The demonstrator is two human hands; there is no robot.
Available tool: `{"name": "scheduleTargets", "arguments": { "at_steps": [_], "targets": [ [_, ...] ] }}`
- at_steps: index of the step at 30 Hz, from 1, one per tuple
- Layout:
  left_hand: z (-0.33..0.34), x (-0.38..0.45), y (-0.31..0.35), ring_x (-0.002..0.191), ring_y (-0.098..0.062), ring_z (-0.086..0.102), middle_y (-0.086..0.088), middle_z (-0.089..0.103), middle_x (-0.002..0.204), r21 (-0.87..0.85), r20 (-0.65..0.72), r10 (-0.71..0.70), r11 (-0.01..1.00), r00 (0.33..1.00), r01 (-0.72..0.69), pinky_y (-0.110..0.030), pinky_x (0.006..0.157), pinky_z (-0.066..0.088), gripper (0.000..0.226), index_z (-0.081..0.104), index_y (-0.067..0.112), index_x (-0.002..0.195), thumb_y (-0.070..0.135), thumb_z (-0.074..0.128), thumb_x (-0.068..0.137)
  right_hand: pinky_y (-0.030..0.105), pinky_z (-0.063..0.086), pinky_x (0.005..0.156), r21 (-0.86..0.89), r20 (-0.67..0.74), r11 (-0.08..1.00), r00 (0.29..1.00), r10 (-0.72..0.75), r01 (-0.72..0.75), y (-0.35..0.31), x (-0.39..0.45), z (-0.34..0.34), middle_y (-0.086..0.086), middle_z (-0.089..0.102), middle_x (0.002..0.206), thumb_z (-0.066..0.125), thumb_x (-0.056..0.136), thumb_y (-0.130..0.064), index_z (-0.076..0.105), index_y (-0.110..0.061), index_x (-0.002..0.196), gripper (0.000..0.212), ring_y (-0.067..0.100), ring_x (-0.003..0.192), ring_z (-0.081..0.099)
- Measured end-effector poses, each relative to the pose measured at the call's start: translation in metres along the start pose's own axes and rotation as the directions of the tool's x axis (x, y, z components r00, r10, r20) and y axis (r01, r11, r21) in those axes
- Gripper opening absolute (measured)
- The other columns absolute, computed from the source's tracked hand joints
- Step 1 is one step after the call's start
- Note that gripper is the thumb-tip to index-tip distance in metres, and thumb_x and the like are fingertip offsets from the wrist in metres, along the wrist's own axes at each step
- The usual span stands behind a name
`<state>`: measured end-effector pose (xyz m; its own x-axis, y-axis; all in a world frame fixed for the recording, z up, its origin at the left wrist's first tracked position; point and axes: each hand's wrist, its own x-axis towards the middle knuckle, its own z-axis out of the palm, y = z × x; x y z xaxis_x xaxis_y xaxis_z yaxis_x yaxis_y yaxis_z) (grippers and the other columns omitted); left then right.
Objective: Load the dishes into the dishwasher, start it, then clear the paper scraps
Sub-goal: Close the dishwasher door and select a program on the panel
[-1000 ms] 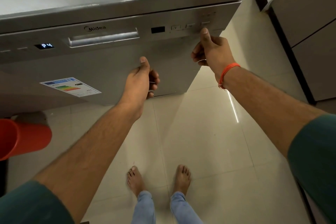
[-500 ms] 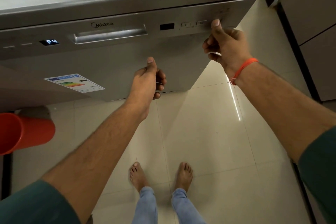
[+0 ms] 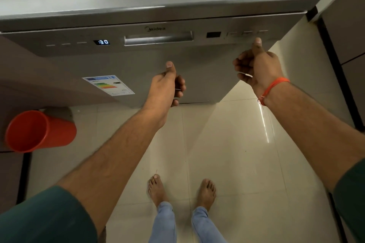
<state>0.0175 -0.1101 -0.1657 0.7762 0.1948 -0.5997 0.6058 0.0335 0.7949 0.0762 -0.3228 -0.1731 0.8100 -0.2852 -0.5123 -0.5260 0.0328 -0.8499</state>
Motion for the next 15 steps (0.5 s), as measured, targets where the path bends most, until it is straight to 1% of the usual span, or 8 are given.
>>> {"name": "scheduleTargets", "arguments": {
  "at_steps": [4, 8, 12, 15],
  "targets": [
    [-0.012, -0.006, -0.005, 0.055, -0.006, 0.05, 0.006, 0.06, 0.064, -0.004, 0.001, 0.002, 1.0, 1.0, -0.002, -0.021, 0.051, 0.039, 0.051, 0.059, 0.019, 0.079, 0.056, 0.036, 0.105, 0.032, 0.055, 0.072, -0.065, 0.029, 0.998, 0.999, 0.022, -0.02, 0.01, -0.011, 0.013, 0.004, 0.075, 0.084, 0.036, 0.103, -0.053, 0.067, -0.016, 0.083, 0.053, 0.015, 0.072, 0.069],
    [-0.03, -0.014, -0.013, 0.058, -0.006, 0.052, 0.006, 0.063, 0.067, 0.017, 0.003, 0.006, 1.0, 1.0, -0.006, -0.022, 0.054, 0.042, 0.051, 0.061, 0.019, 0.079, 0.056, 0.036, 0.105, 0.033, 0.055, 0.072, -0.116, 0.071, 0.993, 0.997, 0.009, -0.001, 0.015, -0.026, 0.029, 0.005, 0.075, 0.086, 0.035, 0.103, -0.053, 0.07, -0.016, 0.086, 0.054, 0.016, 0.073, 0.069],
    [-0.049, -0.021, -0.012, 0.067, -0.007, 0.059, 0.005, 0.067, 0.075, 0.051, -0.018, 0.051, 0.997, 0.999, -0.05, -0.025, 0.062, 0.048, 0.051, 0.064, 0.019, 0.083, 0.056, 0.036, 0.104, 0.034, 0.055, 0.075, -0.181, 0.105, 0.979, 0.992, -0.073, 0.091, 0.009, -0.049, 0.043, 0.007, 0.075, 0.094, 0.034, 0.104, -0.052, 0.069, -0.015, 0.093, 0.051, 0.016, 0.08, 0.069],
    [-0.061, -0.026, -0.006, 0.075, -0.008, 0.063, 0.004, 0.071, 0.086, 0.078, -0.016, 0.114, 0.991, 0.993, -0.112, -0.028, 0.066, 0.051, 0.051, 0.067, 0.019, 0.091, 0.056, 0.035, 0.105, 0.036, 0.055, 0.082, -0.236, 0.131, 0.954, 0.979, -0.155, 0.183, 0.0, -0.065, 0.054, 0.005, 0.071, 0.099, 0.036, 0.104, -0.05, 0.066, -0.015, 0.103, 0.046, 0.014, 0.084, 0.065]
  ]
}}
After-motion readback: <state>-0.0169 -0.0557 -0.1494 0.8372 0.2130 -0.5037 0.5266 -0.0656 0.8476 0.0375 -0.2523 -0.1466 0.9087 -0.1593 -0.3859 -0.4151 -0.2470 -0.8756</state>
